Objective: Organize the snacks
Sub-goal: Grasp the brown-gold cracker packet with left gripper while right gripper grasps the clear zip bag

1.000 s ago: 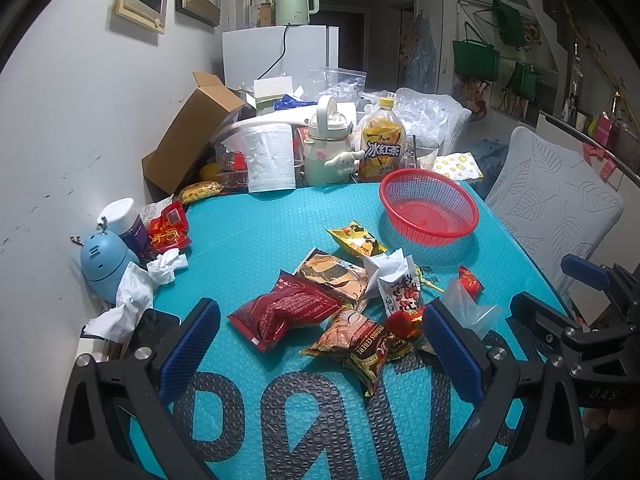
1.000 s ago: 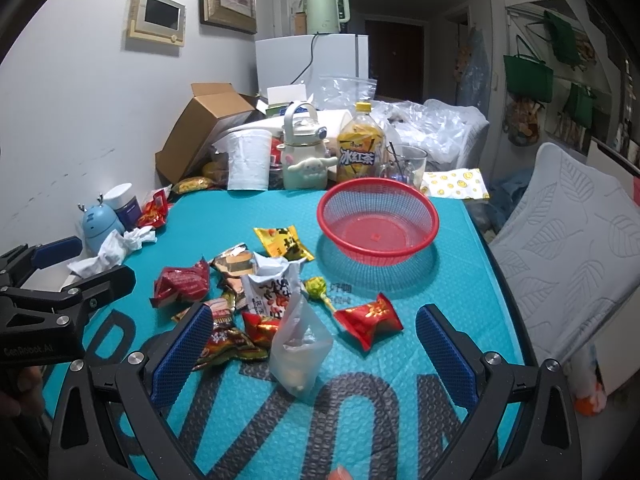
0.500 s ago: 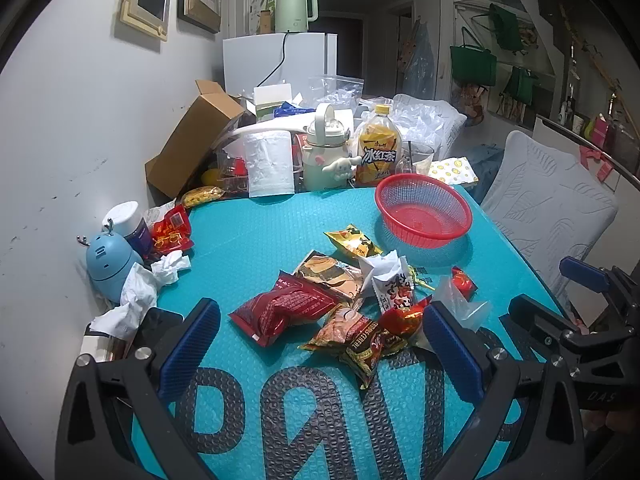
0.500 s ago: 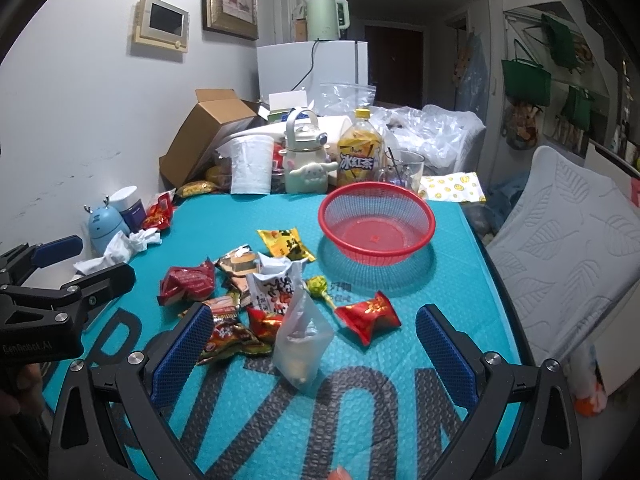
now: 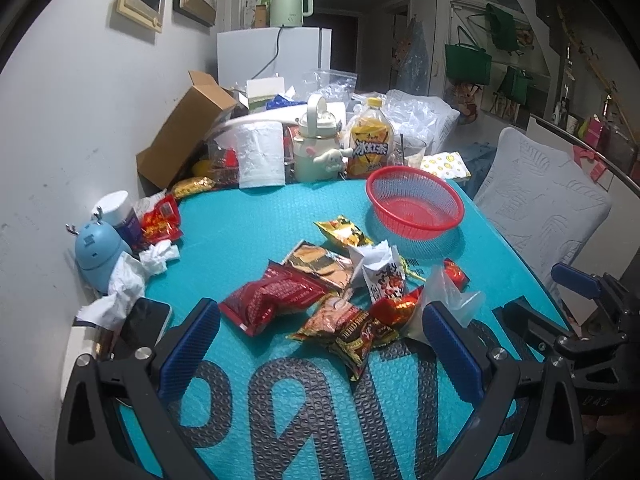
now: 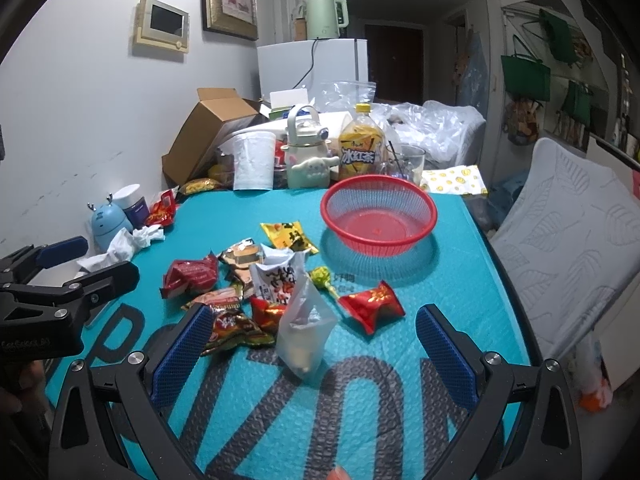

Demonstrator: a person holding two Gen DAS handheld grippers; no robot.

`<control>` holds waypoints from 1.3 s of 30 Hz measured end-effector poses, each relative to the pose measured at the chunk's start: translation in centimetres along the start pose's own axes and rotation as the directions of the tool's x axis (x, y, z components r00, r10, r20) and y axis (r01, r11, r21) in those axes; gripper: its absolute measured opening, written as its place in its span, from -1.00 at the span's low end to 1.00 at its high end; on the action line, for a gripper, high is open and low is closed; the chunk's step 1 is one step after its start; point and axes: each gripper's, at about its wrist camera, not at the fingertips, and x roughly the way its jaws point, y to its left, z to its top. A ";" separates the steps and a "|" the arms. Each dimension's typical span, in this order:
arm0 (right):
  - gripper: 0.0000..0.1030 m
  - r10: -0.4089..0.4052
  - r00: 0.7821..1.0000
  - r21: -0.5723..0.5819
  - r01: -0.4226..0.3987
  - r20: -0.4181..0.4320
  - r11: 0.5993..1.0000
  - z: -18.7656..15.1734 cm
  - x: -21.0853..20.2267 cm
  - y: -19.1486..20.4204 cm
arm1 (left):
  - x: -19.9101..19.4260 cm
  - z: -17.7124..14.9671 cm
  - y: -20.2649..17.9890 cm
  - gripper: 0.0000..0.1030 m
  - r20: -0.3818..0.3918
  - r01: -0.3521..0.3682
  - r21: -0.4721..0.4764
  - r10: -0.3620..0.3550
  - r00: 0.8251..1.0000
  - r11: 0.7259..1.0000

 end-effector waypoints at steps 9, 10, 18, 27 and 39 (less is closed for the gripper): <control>0.99 0.020 0.999 0.014 -0.019 -0.041 1.000 -2.0 1.7 -0.6 | 1.7 -1.4 -0.3 0.99 -0.040 0.049 0.008 -0.048 0.998 0.999; 0.99 0.022 0.999 0.016 -0.021 -0.045 1.000 -2.2 1.9 -0.6 | 1.9 -1.6 -0.3 0.99 -0.045 0.055 0.006 -0.055 0.997 0.998; 0.97 0.058 0.995 0.022 -0.057 -0.080 0.998 -3.4 3.6 -0.7 | 3.4 -2.7 0.3 0.99 -0.076 0.093 -0.025 -0.095 0.993 0.995; 0.85 0.101 0.986 0.009 -0.101 -0.131 0.995 -4.2 6.0 -0.2 | 5.3 -3.8 1.0 0.99 -0.122 0.113 -0.054 -0.119 0.985 0.992; 0.58 0.126 0.971 0.025 -0.123 -0.204 0.992 -4.7 9.2 -0.7 | 8.3 -3.7 1.6 0.99 -0.168 0.129 -0.066 -0.138 0.976 0.990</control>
